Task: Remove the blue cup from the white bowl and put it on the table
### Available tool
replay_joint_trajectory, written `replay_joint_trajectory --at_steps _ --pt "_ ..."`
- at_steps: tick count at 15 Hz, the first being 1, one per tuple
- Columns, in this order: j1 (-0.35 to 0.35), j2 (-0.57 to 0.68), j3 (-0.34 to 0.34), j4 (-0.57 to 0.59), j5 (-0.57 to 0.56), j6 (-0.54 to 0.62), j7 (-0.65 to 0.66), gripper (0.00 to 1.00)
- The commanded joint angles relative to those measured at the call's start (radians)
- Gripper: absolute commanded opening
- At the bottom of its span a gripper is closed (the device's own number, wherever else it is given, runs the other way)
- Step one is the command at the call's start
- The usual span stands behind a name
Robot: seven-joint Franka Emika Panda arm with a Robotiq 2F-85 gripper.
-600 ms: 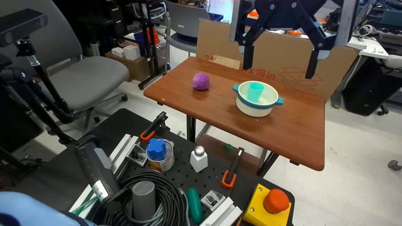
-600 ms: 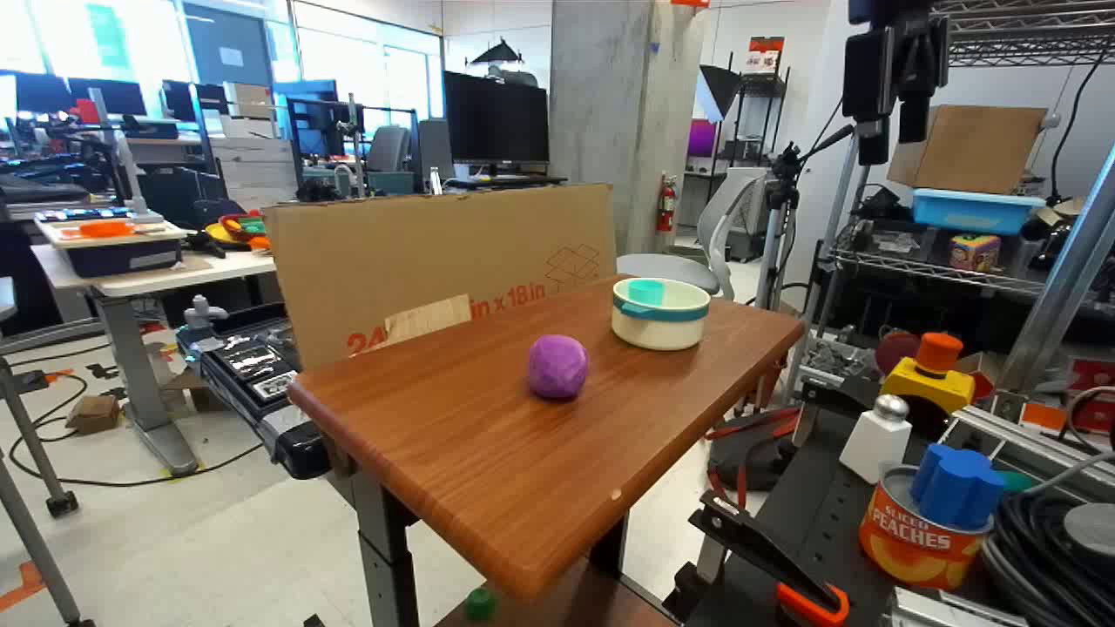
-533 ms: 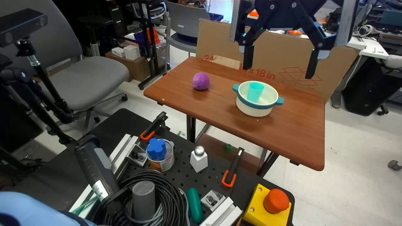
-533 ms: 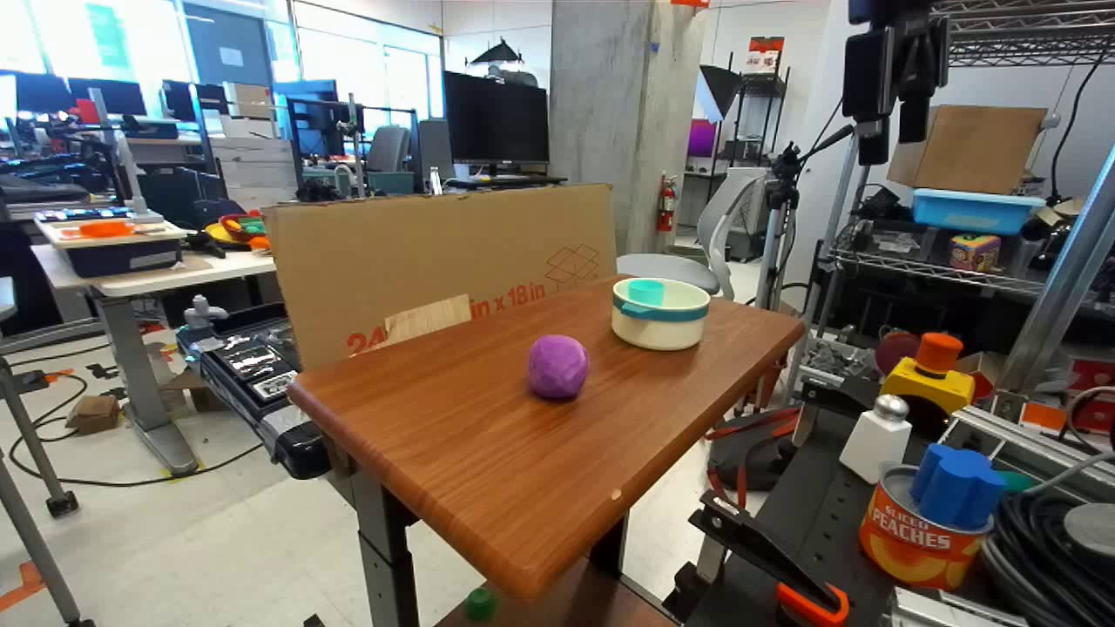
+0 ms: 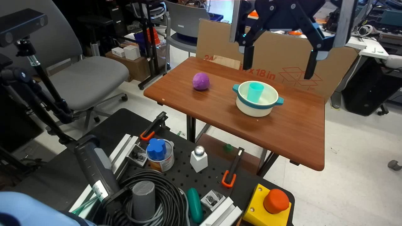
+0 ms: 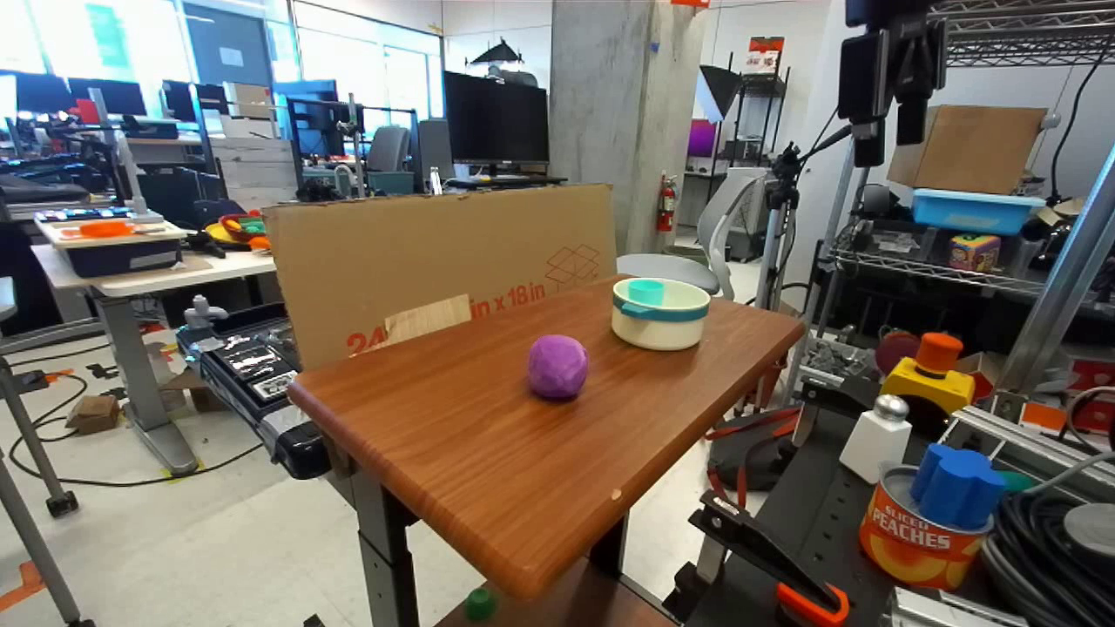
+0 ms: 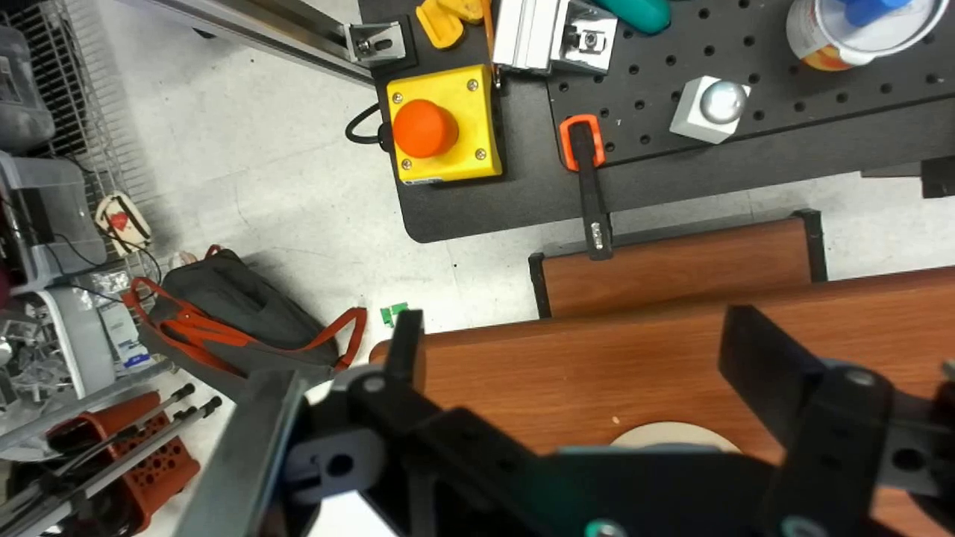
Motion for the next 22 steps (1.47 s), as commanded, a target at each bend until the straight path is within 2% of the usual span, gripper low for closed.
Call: replay_joint_trajectory --at_steps 1,5,9,13,22 --pt "0.011 0.102 -0.028 0.065 0.014 0.057 0.049 1.0" --pt "0.008 0.231 -0.044 0.116 0.034 0.209 0.153 1.0" --pt "0.034 0.365 -0.063 0.158 0.191 0.353 0.141 1.0" --pt "0.055 0.472 -0.062 0.215 0.334 0.429 0.1 1.0" --pt "0.083 0.653 -0.06 0.376 0.365 0.431 0.117 1.0"
